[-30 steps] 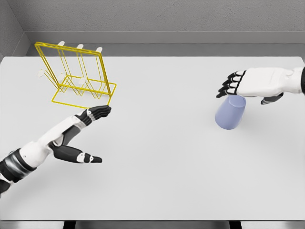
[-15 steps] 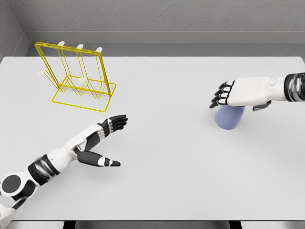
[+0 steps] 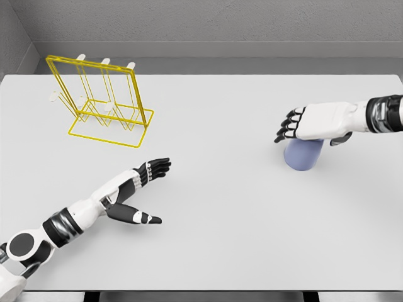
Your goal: Place the cup on the cup holder with both arms
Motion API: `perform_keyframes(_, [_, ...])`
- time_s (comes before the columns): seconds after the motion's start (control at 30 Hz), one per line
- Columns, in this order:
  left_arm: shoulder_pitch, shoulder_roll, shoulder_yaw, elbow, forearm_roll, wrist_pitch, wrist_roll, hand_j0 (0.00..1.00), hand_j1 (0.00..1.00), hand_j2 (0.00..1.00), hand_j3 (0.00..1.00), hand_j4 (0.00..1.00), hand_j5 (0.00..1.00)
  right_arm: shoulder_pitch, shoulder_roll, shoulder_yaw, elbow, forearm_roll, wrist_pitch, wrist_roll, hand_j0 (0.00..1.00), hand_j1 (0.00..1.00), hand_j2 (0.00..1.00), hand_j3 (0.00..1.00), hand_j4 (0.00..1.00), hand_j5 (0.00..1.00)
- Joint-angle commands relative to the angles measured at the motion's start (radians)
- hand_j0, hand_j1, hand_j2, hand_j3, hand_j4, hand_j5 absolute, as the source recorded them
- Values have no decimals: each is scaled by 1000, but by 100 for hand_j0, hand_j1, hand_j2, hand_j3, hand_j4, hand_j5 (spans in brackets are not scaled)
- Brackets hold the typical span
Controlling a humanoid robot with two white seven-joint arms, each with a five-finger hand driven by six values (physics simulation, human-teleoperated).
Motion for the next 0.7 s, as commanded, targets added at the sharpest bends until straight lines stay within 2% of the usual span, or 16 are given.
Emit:
perform_keyframes(0.0, [0,2,0,3,5,-1,0,100,100,100,100,100,100,0,0,7,-2,0,2,1,99,99,99,99,99,99])
perform_keyframes(0.1, [0,0,0,3,5,-1,0,100,100,100,100,100,100,0,0,7,-4,21,2,3,89,89,89,89,89,89])
perform_keyframes(0.17, [0,0,0,3,5,1,0,100,100,100,100,100,100,0,0,5,-4,21,2,43,79,79,79,79,79,79])
perform_keyframes(0.37, [-8,0,0,1,3,52,2,100,100,100,100,100,100,0,-2,13,-5,33,2,46,77,77,77,77,77,77])
perform_keyframes(0.43, [-11,0,0,1,5,52,2,100,100,100,100,100,100,-2,0,13,-5,35,2,46,75,75,75,75,75,75])
perform_keyframes(0.5, [-12,0,0,1,5,52,2,100,100,100,100,100,100,-5,0,13,-7,33,2,51,68,68,68,68,68,68])
perform_keyframes(0.67, [-15,-9,1,3,5,52,2,100,100,100,100,100,100,-5,-3,10,-33,35,2,51,64,64,64,64,64,64])
